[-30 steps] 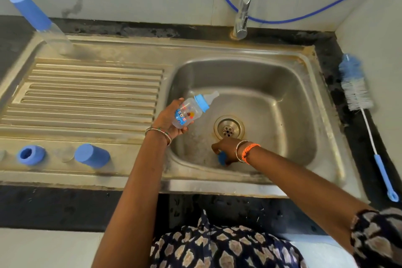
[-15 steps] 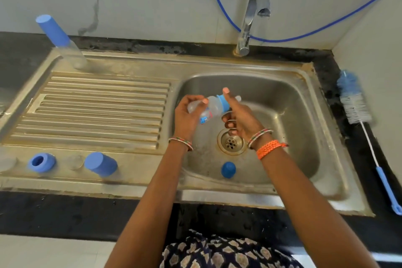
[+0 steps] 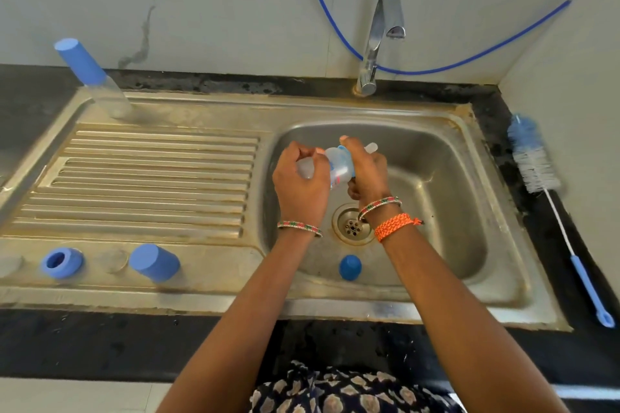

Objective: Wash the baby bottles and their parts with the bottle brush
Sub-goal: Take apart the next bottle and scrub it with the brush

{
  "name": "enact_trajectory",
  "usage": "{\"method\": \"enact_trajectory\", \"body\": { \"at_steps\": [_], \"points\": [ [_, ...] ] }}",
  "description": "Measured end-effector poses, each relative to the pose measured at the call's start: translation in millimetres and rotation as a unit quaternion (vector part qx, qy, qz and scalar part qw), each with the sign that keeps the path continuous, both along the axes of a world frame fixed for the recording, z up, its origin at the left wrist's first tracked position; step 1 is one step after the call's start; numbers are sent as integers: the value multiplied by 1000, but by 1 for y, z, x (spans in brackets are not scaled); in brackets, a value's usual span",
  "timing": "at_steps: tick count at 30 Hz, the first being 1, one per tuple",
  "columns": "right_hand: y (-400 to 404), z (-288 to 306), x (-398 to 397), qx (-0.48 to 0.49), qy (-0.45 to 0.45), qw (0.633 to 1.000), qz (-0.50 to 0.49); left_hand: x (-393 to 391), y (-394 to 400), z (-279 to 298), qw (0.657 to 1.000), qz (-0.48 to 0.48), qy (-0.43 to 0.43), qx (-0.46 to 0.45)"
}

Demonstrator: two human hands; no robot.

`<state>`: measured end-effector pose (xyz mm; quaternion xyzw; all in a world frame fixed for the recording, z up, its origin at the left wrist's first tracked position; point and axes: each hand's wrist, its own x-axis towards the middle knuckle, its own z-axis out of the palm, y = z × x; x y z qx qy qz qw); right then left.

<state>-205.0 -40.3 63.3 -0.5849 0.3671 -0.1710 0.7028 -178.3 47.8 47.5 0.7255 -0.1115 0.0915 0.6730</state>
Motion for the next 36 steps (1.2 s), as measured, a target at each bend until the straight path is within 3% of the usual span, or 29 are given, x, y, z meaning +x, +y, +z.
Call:
{"method": "enact_trajectory", "body": {
  "at_steps": [1, 2, 3, 4, 5, 6, 7, 8, 9, 10, 12, 13, 14, 15, 16, 17, 19, 20, 21, 22, 23, 24, 25, 26, 28, 29, 33, 36],
  "points": [
    [-1, -1, -1, -7, -32, 999, -1, 3, -1, 4, 997, -16, 72, -19],
    [-3, -2, -2, -30, -79, 996, 7, 8, -1, 8, 977, -55, 199, -55],
    [-5, -2, -2, -74, -124, 989, 25, 12, 2, 10, 918, -124, 363, -98],
    [-7, -2, -2, -130, -156, 978, 52, 13, 7, 14, 822, -206, 512, -143],
    [-9, 0, -1, -186, -166, 965, 79, 14, 14, 14, 736, -264, 595, -185],
    [-11, 2, 1, -224, -158, 957, 92, 16, 19, 12, 691, -294, 621, -225],
    [-13, 5, 4, -238, -131, 958, 90, 17, 21, 13, 676, -307, 620, -253],
    [-17, 7, 7, -222, -92, 968, 80, 18, 20, 14, 678, -311, 606, -278],
    [-21, 8, 10, -183, -39, 980, 65, 20, 18, 13, 711, -301, 574, -272],
    [-23, 7, 11, -130, 18, 990, 52, 22, 16, 13, 775, -288, 518, -219],
    [-25, 4, 10, -54, 104, 992, 39, 23, 15, 7, 917, -235, 323, 7],
    [-26, 1, 10, -50, 132, 989, 41, 25, 16, 1, 948, -223, 183, 136],
    [-25, -1, 10, -58, 147, 986, 49, 25, 17, -2, 937, -225, 42, 264],
    [-24, -1, 9, -65, 153, 984, 63, 23, 18, -5, 899, -207, -69, 379],
    [-22, -2, 8, -64, 151, 983, 80, 21, 19, -4, 861, -173, -137, 458],
    [-21, -2, 7, -63, 143, 984, 91, 21, 18, -3, 844, -145, -168, 489],
    [-24, 1, 7, -97, 120, 982, 108, 22, 17, 3, 854, -146, -147, 476],
    [-28, 3, 6, -124, 109, 978, 127, 22, 17, 8, 881, -179, -85, 430],
    [-32, 6, 5, -136, 91, 974, 157, 24, 17, 11, 909, -235, 19, 343],
    [-37, 10, 3, -127, 61, 970, 196, 26, 18, 15, 916, -304, 159, 207],
    [-42, 13, 0, -97, 23, 965, 241, 29, 22, 16, 880, -370, 292, 56],
    [-45, 15, -3, -63, -14, 957, 284, 31, 27, 14, 811, -432, 388, -67],
    [-48, 17, -6, -35, -43, 947, 317, 33, 31, 9, 747, -475, 443, -142],
    [-49, 16, -8, -14, -62, 938, 339, 33, 34, 7, 705, -501, 470, -176],
    [-49, 14, -8, -8, -61, 939, 339, 30, 35, 3, 685, -518, 484, -166],
    [-48, 12, -6, -39, -31, 947, 318, 28, 33, 3, 698, -505, 488, -143],
    [-42, -1, -2, -193, 138, 955, 180, 24, 23, 7, 809, -403, 427, 4],
    [-37, -7, -2, -210, 166, 953, 139, 21, 22, 5, 847, -372, 375, 60]
  ]
}}
